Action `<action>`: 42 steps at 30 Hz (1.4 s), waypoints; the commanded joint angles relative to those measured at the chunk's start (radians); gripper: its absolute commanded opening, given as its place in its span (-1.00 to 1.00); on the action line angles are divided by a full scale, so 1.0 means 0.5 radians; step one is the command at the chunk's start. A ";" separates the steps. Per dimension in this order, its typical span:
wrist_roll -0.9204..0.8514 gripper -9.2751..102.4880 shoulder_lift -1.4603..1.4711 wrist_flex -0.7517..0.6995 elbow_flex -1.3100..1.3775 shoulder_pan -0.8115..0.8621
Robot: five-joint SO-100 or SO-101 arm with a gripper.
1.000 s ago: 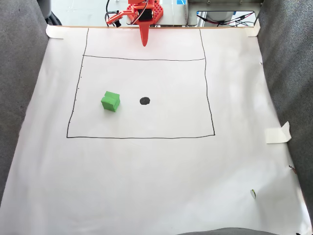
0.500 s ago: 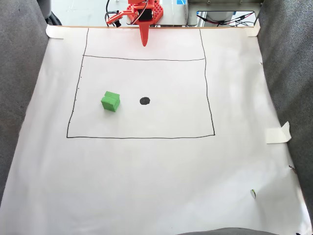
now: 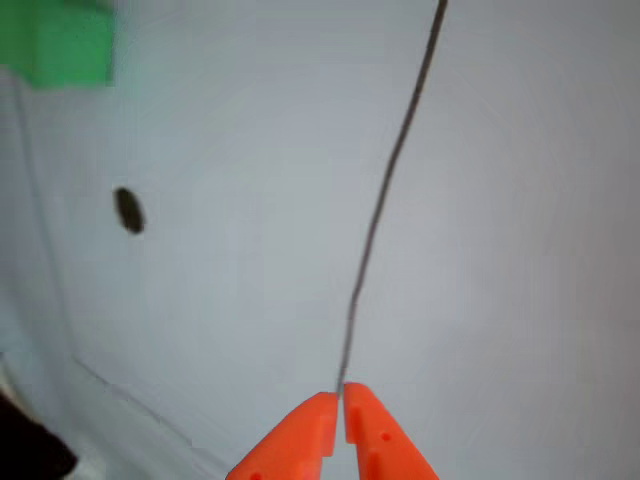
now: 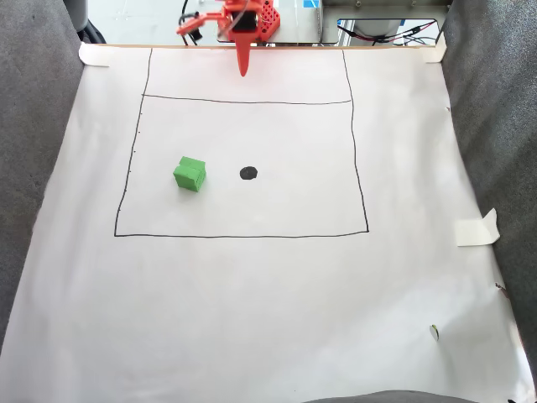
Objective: Grasp the colored block, Place it on the black dot, and then return the arm to the default position.
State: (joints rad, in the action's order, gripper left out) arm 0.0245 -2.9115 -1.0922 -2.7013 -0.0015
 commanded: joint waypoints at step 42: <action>0.377 -0.84 3.550 -0.752 3.853 0.436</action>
State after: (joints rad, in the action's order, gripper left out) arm 0.2071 -1.1367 -1.4987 -0.8176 0.2362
